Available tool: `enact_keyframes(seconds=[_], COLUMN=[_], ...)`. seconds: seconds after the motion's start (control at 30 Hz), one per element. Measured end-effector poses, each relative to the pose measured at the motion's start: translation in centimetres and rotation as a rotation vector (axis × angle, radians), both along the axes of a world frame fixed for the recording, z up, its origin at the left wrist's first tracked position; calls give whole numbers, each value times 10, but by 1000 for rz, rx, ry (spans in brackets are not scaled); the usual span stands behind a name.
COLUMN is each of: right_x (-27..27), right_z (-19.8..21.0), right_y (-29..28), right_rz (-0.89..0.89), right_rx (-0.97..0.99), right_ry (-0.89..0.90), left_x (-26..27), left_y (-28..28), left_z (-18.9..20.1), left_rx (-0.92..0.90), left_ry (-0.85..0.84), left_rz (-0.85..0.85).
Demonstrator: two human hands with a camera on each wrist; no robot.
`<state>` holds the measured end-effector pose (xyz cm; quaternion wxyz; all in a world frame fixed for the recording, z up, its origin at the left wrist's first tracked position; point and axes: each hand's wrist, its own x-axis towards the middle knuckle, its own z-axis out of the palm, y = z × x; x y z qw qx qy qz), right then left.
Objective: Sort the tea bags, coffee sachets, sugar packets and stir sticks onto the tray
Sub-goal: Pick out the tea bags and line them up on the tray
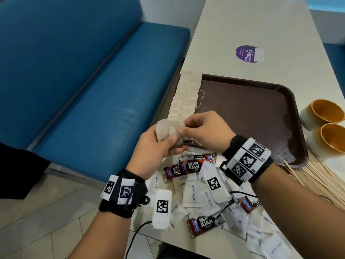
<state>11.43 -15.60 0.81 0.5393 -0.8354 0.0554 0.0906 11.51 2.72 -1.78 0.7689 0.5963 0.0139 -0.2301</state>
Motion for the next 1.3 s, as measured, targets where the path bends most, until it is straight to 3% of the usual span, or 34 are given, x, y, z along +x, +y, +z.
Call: enact_keyframes(seconds=[0.23,0.37,0.47,0.83,1.1,1.3], right_x=[7,8,8,11,15,16], right_z=[-11,-14,-18,-29,-25,-29], right_y=[-19,-26,-25,-18,-16,-17], right_rz=[-198,-172,-128,-57,-86,-173], right_rx=[-17,-29,-61,-167,-125,-208], right_ry=[-19,21,70,139,140,70], left_x=[26,38,45,65,78,77], left_y=[3,6,5,2,-13,-14], left_z=[14,14,6,-13,11,11], left_rx=[119,544,713,906,1060,1094], left_ry=[-27,-298,-376,-490,-641,-694], left_rz=[108,42,-146,-216,-468,-350])
